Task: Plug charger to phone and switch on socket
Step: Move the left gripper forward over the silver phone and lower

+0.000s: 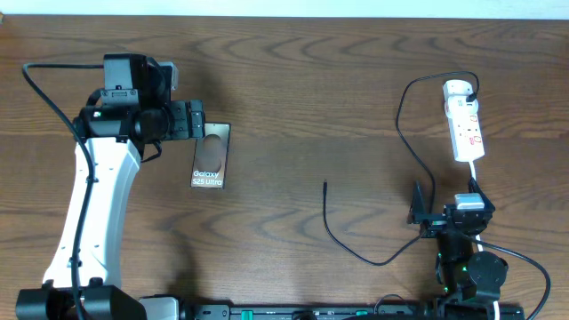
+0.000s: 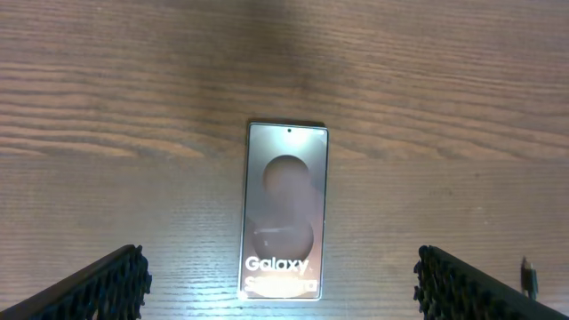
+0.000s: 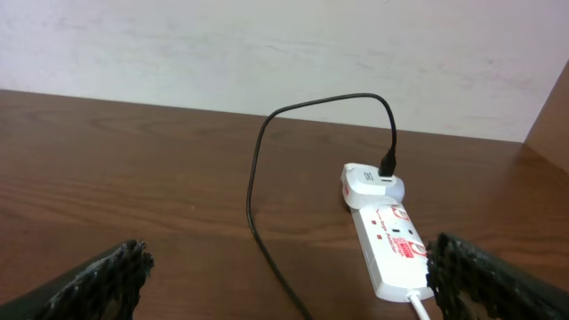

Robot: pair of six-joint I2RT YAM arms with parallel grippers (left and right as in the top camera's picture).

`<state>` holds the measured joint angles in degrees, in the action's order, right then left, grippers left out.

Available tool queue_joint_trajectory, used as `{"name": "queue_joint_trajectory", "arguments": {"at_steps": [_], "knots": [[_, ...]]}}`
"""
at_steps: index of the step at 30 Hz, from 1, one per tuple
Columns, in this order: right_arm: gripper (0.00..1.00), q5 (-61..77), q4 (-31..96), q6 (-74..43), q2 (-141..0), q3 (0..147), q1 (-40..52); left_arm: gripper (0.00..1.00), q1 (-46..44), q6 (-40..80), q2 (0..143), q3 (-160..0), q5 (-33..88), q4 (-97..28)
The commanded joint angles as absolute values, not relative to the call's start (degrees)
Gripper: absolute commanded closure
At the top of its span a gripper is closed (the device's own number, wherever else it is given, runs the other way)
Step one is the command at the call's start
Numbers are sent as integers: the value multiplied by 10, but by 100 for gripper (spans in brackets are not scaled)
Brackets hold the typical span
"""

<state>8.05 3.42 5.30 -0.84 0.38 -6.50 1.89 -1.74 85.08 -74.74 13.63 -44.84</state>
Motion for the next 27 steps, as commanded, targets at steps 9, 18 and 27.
{"name": "queue_joint_trajectory", "arguments": {"at_steps": [9,18,27], "knots": [[1,79,37,61,-6,3,-59,5,-20,-37,880,-812,63,-462],[1,79,37,61,-6,3,-59,5,-37,-7,985,-887,59,-532],[1,79,37,61,-5,3,-59,5,-37,22,1089,-887,68,-552]]}}
